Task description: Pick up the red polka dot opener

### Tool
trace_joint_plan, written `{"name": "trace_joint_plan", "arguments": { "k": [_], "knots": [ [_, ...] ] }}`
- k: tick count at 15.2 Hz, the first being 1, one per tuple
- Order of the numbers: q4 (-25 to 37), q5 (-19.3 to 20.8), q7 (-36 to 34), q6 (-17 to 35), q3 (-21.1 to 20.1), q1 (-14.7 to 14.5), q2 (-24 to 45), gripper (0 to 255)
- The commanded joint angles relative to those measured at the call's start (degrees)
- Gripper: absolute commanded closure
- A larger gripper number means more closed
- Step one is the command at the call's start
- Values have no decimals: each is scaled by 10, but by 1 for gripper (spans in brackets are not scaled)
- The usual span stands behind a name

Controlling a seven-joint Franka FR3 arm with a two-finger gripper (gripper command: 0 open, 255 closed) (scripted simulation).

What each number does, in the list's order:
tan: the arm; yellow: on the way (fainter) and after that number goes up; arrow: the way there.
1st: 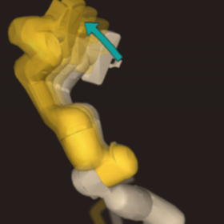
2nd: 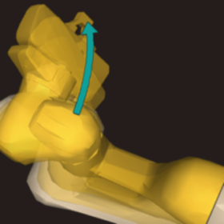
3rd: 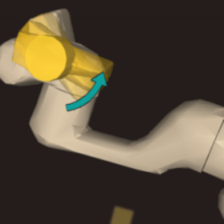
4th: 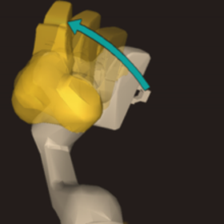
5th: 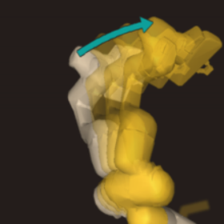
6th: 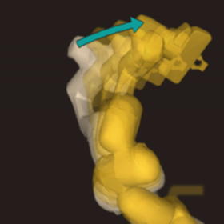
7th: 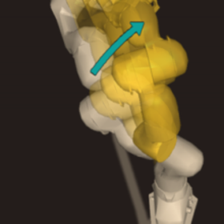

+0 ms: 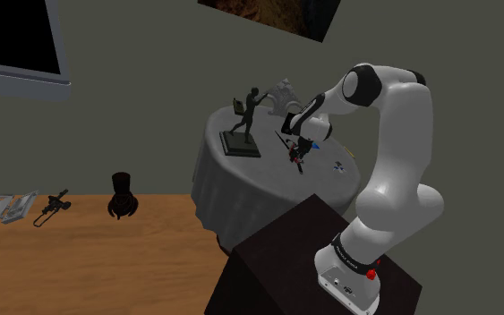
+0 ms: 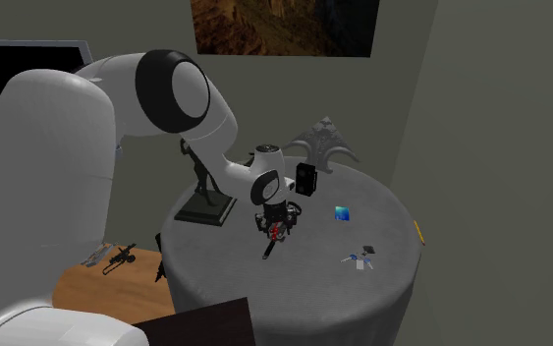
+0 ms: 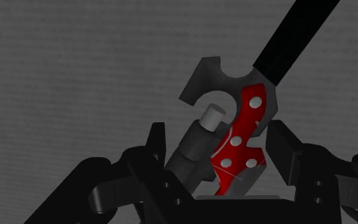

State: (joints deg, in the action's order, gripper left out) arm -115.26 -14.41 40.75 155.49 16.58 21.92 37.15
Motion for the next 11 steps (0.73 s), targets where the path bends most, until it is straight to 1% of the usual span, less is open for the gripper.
{"name": "trace_joint_plan", "arguments": {
  "k": [1,5,11],
  "knots": [
    [0,0,0,1,0,0,1,255],
    [-1,0,0,1,0,0,1,255],
    [-12,14,-8,-28,17,-14,-40,255]
  ]
}}
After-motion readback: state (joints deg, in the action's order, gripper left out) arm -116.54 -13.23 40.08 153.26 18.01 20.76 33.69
